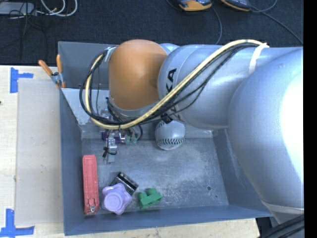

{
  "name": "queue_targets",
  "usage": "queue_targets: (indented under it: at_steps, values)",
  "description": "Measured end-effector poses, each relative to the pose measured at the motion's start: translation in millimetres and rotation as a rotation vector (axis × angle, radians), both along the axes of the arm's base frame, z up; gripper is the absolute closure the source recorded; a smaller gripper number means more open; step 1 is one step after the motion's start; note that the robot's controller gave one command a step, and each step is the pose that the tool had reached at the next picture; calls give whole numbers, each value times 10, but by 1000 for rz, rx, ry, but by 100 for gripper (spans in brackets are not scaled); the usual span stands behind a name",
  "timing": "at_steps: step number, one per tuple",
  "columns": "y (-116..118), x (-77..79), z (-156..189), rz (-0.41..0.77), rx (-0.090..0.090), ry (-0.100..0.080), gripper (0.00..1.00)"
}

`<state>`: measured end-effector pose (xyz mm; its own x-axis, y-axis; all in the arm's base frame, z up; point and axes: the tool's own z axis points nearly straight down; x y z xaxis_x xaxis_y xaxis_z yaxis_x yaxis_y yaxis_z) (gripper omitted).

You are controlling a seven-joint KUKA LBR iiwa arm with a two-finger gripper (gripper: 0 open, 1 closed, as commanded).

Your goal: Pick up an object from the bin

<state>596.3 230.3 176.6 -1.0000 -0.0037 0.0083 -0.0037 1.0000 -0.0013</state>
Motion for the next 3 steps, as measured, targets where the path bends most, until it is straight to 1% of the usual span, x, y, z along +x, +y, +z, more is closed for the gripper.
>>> queue_targets:
  at_steps: [1,2,3]
  values:
    - [-14,19,50,-5,1,-7,0]
    - [-88,-317,-428,237,4,-9,0]
    - [-497,-630,-512,384,2,0,0]
